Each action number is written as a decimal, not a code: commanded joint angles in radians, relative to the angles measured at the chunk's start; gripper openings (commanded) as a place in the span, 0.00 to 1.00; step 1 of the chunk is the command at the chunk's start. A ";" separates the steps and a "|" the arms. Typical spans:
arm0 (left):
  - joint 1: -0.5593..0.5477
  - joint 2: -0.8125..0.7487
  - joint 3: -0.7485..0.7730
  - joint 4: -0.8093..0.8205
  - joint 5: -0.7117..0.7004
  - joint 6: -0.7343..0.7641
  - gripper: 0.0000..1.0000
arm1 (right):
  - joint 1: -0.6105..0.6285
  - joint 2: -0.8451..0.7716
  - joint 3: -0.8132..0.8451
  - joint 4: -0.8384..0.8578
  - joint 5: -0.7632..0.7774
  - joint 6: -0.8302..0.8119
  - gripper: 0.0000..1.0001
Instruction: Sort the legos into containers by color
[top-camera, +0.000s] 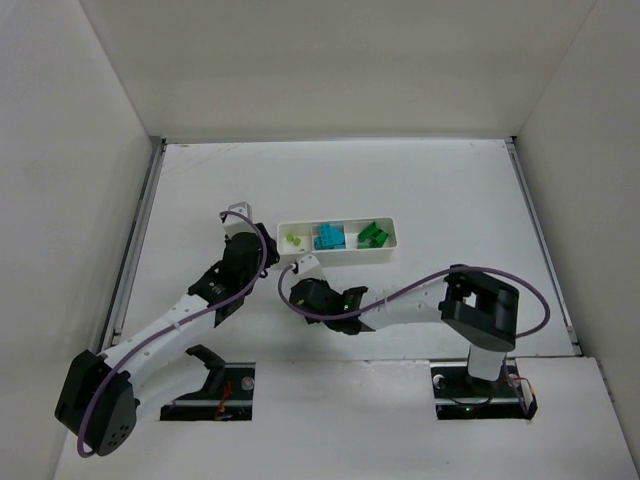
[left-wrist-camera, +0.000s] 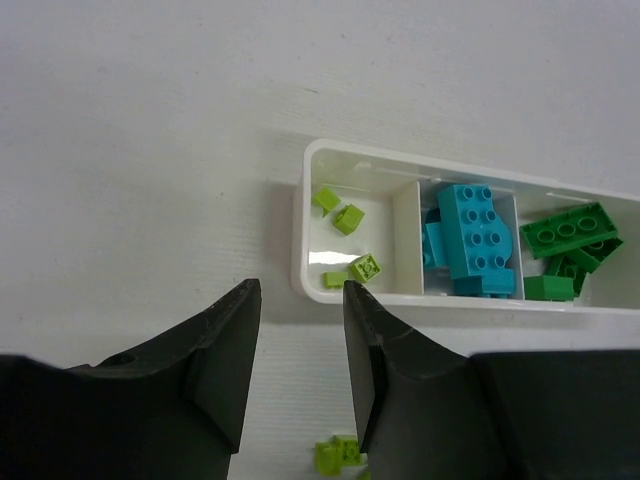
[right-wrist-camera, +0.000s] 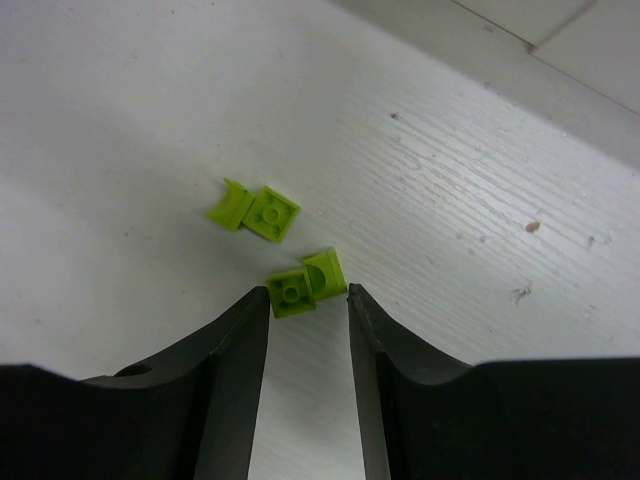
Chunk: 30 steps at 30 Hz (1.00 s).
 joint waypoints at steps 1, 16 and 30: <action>0.003 -0.018 -0.006 0.004 -0.002 -0.003 0.36 | 0.009 -0.072 -0.022 0.008 0.010 0.018 0.43; 0.012 -0.029 -0.006 -0.001 0.000 0.006 0.36 | -0.005 -0.052 -0.035 0.057 -0.082 -0.041 0.62; 0.020 -0.045 -0.009 -0.001 0.000 0.008 0.36 | -0.057 0.016 -0.018 0.100 -0.127 -0.119 0.47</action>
